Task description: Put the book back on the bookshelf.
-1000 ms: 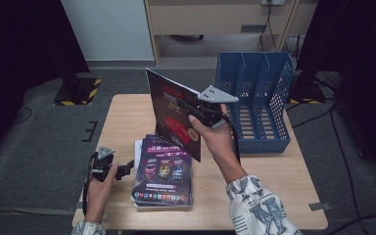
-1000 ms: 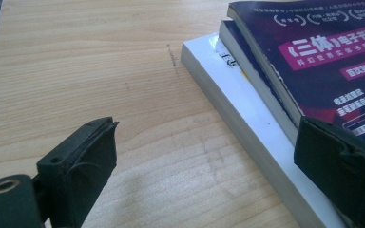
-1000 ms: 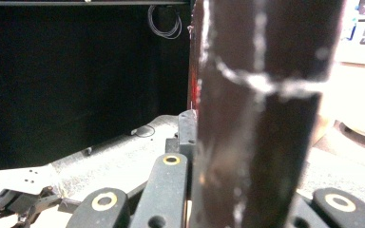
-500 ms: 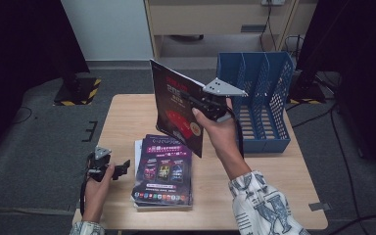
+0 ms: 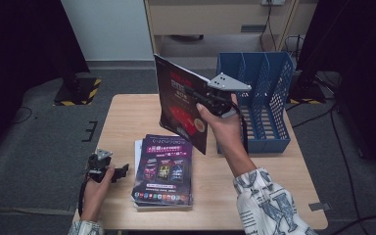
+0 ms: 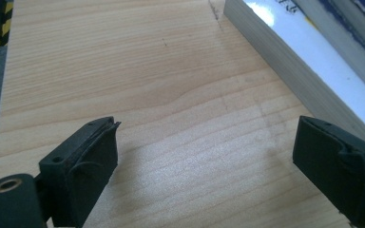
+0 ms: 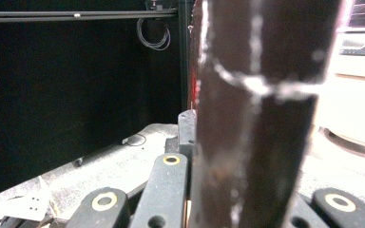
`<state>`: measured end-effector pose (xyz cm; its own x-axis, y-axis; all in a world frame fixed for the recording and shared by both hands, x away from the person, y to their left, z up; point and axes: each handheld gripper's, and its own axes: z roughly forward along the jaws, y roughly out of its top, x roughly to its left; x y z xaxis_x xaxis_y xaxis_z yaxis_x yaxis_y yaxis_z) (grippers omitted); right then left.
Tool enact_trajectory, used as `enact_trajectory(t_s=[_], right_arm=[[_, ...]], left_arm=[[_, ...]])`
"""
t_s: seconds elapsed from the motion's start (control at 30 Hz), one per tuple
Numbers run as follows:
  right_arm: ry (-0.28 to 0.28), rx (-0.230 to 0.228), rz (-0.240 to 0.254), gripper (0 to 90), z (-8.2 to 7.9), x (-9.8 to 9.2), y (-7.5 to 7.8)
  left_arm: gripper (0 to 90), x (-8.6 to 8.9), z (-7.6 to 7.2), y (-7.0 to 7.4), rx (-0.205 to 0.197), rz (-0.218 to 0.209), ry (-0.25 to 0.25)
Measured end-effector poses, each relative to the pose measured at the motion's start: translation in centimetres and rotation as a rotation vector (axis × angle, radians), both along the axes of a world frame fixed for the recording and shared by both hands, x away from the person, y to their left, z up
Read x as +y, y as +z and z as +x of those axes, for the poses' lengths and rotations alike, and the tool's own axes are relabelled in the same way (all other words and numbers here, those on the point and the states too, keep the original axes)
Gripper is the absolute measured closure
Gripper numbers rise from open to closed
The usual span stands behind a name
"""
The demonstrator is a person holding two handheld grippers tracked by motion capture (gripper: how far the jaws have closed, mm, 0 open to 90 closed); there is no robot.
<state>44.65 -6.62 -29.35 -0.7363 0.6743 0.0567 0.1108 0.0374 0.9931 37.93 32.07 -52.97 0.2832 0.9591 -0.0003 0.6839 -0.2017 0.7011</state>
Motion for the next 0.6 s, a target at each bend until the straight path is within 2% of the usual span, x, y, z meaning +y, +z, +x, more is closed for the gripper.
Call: enact_trajectory(t_s=[0.1, 0.27, 0.33, 0.6], right_arm=[[-0.009, -0.004, 0.002, 87.1, 0.0, -0.5, 0.3], [-0.022, -0.002, 0.011, 87.1, 0.0, -1.3, 0.7], [-0.040, -0.009, 0.005, 87.1, 0.0, -1.9, 1.1], [-0.072, -0.012, 0.012, 87.1, -0.2, -3.5, 1.8]], left_arm=[[6.9, 0.0, 0.1, -0.4, 0.014, 0.012, -0.007], [4.3, 0.0, 0.2, -0.5, 0.008, 0.008, -0.004], [2.1, 0.1, 0.2, -0.7, -0.007, 0.001, -0.016], [1.4, -0.2, 0.1, -0.7, -0.006, 0.006, -0.005]])
